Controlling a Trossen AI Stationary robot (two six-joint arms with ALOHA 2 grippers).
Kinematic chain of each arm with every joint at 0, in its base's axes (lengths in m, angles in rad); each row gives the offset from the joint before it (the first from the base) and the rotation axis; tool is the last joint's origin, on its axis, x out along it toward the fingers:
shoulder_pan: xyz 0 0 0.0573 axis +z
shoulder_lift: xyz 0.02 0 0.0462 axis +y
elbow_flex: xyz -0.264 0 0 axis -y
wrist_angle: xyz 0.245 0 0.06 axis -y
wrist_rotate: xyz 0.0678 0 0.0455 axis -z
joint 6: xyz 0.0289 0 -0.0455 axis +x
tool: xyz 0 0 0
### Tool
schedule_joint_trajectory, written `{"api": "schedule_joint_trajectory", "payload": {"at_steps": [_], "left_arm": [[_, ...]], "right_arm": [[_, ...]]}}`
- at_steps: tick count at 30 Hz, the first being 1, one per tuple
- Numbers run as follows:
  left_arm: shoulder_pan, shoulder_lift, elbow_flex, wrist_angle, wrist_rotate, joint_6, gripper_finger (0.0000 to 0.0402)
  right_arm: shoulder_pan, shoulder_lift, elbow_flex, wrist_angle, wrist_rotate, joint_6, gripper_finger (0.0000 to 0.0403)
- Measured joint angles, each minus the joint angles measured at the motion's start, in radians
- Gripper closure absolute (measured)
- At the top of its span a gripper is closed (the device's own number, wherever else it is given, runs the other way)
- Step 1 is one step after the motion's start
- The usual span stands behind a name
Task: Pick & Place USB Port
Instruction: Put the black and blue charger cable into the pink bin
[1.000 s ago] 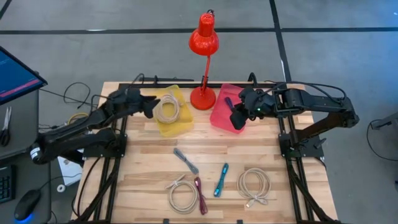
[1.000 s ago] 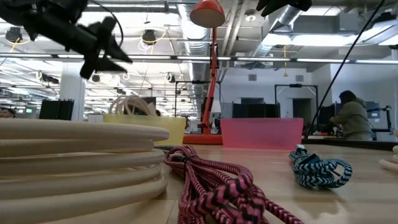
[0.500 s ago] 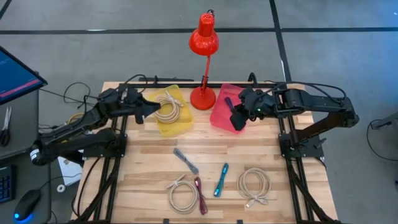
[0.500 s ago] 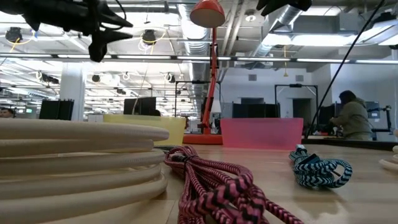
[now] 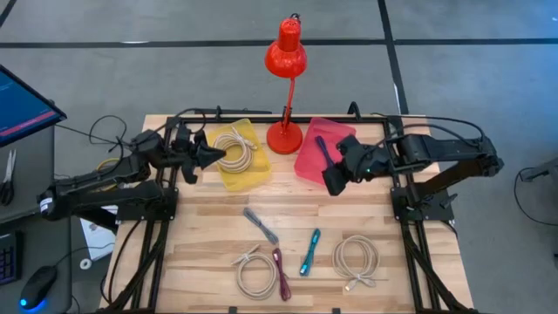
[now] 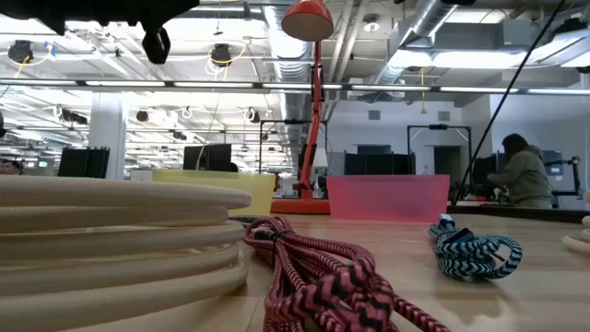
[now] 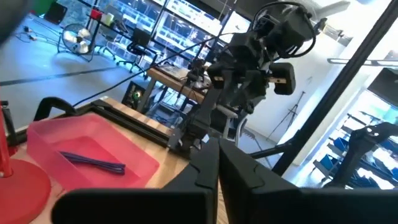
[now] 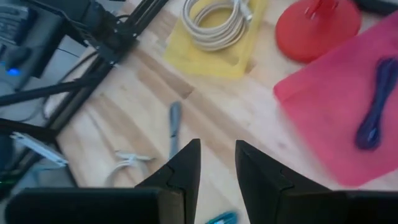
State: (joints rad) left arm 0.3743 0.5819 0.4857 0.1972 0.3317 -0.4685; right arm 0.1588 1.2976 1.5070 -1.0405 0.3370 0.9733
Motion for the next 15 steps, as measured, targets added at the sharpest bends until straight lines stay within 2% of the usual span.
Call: {"api": "schedule_joint_trajectory", "payload": {"at_steps": [10, 15], "left_arm": [[-0.041, 0.0, 0.0, 0.002, 0.013, 0.0, 0.0393], [-0.042, 0.0, 0.0, 0.002, 0.057, 0.044, 0.0395]], "right_arm": [[0.152, 0.038, 0.001, -0.002, -0.012, 0.352, 0.031], [0.223, 0.12, 0.001, 0.003, -0.169, 0.53, 0.031]]}}
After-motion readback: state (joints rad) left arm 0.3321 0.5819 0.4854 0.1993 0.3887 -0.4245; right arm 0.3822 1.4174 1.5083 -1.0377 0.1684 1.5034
